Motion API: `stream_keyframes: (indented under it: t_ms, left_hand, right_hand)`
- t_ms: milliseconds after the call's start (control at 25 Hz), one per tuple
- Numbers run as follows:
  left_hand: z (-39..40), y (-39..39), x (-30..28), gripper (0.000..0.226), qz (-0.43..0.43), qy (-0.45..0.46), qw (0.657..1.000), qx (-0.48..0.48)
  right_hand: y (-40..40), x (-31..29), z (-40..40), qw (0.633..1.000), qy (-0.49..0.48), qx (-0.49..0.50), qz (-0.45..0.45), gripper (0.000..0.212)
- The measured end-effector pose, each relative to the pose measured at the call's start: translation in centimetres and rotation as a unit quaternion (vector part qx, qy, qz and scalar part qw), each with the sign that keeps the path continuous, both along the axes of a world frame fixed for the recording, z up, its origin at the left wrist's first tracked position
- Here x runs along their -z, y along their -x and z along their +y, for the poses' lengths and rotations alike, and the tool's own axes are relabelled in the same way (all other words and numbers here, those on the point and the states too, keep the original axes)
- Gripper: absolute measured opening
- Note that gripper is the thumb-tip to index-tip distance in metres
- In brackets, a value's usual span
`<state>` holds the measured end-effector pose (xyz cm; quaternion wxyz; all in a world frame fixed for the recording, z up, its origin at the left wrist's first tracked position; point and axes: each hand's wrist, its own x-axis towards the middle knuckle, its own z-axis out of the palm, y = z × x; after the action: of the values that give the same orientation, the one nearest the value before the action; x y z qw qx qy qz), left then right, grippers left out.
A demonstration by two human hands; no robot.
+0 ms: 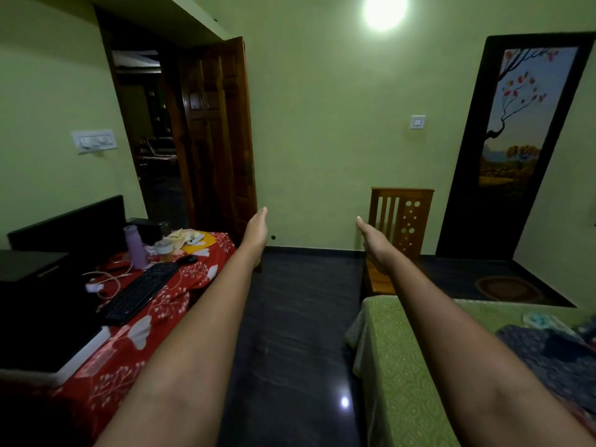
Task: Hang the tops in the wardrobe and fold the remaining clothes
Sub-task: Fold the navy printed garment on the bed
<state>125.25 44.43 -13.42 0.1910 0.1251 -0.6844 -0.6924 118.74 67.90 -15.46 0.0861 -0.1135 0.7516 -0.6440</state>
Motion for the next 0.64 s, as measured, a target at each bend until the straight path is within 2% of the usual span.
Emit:
stream_keyframes:
  t_ms: [120,160,280,440,640]
  left_hand:
    - [-2.5,8.6,0.9,0.052,-0.008,0.004,1.000,-0.004]
    - [-3.2,11.5,0.4,0.052,-0.003,0.008,1.000,0.004]
    - [-5.0,20.7,-3.3,0.052,0.009,0.031,0.999,0.037]
    - [-5.8,32.9,-7.7,0.051,0.054,0.039,0.994,0.088]
    - [-5.5,45.8,-4.2,0.051,0.014,0.054,0.992,0.111]
  right_hand:
    - [8.0,0.9,-1.9,1.000,-0.024,0.003,-0.005,0.098]
    - [11.1,0.4,-2.5,1.000,-0.031,0.005,0.004,0.098]
    - [20.0,-3.7,-4.0,0.998,0.000,0.043,0.036,0.074]
    - [30.2,-6.3,-5.0,0.992,0.035,0.099,0.064,0.068]
    - [40.6,-2.9,-4.9,0.993,-0.025,0.111,0.044,0.074]
